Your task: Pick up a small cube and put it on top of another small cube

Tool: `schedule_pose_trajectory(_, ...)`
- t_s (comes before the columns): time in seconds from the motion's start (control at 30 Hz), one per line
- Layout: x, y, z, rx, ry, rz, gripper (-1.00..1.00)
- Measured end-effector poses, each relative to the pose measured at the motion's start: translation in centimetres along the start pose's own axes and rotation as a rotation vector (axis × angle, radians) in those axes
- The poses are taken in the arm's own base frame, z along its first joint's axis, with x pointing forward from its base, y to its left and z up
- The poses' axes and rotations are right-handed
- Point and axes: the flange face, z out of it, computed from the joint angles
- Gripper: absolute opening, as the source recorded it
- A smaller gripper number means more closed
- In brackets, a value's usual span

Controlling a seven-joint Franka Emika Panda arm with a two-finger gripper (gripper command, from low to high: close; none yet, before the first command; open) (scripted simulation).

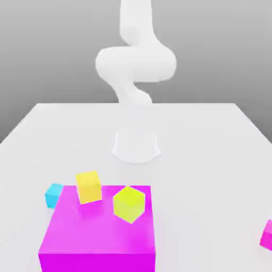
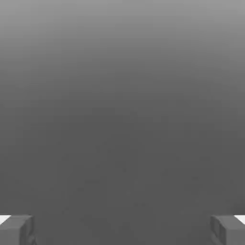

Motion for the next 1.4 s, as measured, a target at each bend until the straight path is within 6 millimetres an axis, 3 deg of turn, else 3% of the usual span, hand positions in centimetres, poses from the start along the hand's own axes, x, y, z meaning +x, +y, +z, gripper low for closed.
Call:
schedule_pose_trajectory(0.17, 2.2, 7.6, 11.4, -0.178, -0.03, 0.355, 0.0)
schedule_pose_trajectory(0.37, 2.0, 19.2, 21.1, -0.387, -0.021, 0.765, 0.0)
schedule_pose_trajectory(0.53, -0.7, 29.9, 26.1, -0.564, 0.022, 1.106, 0.0)
schedule_pose_trajectory(0.7, -5.3, 40.7, 28.2, -0.749, 0.105, 1.457, 0.0)
schedule_pose_trajectory(0.77, -6.7, 42.6, 29.1, -0.782, 0.12, 1.509, 0.0)
schedule_pose_trajectory(0.97, -9.2, 45.5, 33.0, -0.793, 0.123, 1.52, 0.0)
schedule_pose_trajectory(1.0, -9.5, 45.8, 33.4, -0.794, 0.122, 1.52, -1.0)
schedule_pose_trajectory(1.23, -9.4, 45.8, 33.4, -0.792, 0.123, 1.52, -1.0)
schedule_pose_trajectory(1.4, -7.8, 43.8, 30.6, -0.791, 0.123, 1.519, -1.0)
